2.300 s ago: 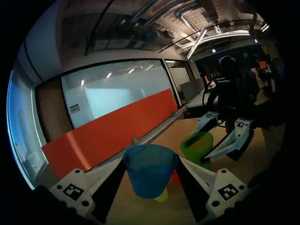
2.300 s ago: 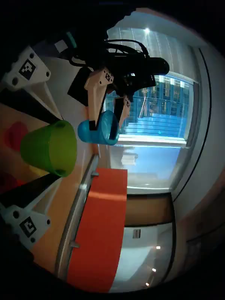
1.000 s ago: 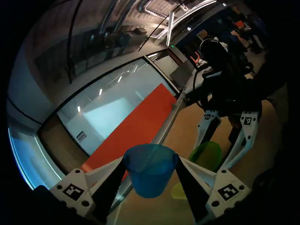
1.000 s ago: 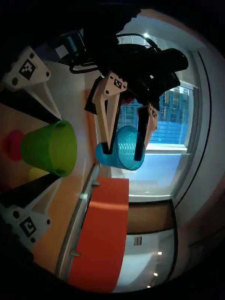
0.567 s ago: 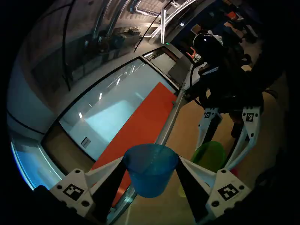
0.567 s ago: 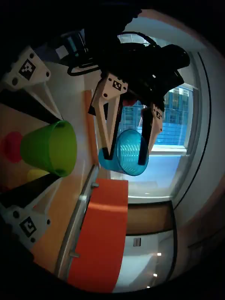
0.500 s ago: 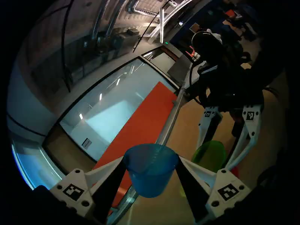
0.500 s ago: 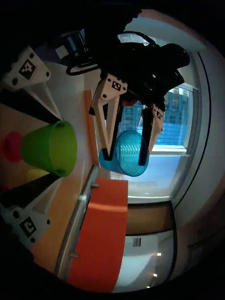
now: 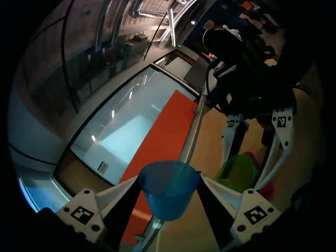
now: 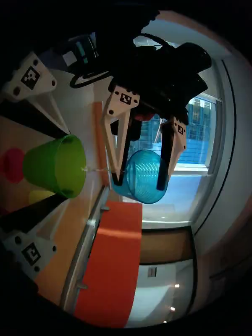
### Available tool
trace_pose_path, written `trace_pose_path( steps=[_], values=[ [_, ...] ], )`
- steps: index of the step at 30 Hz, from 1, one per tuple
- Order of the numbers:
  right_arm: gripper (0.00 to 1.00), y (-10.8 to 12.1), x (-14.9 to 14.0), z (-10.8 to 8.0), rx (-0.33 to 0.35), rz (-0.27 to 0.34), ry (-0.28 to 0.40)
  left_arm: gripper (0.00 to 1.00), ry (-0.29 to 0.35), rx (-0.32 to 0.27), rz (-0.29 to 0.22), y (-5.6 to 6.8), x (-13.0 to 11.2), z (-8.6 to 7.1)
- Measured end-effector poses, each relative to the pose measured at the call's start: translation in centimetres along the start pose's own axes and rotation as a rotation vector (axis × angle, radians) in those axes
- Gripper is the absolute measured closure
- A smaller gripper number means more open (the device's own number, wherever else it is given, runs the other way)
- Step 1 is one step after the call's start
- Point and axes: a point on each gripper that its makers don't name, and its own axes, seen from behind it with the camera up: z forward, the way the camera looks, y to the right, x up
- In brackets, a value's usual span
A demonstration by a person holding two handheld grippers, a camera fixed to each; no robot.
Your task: Pour water
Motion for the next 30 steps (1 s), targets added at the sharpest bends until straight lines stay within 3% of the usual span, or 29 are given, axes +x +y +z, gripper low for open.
trace_pose_path(
  steps=[30],
  values=[
    [0.10,0.11,0.41,-0.23,-0.005,-0.004,0.011,0.12,0.011,0.016,0.116,-0.36,0.94,0.21]
  ],
)
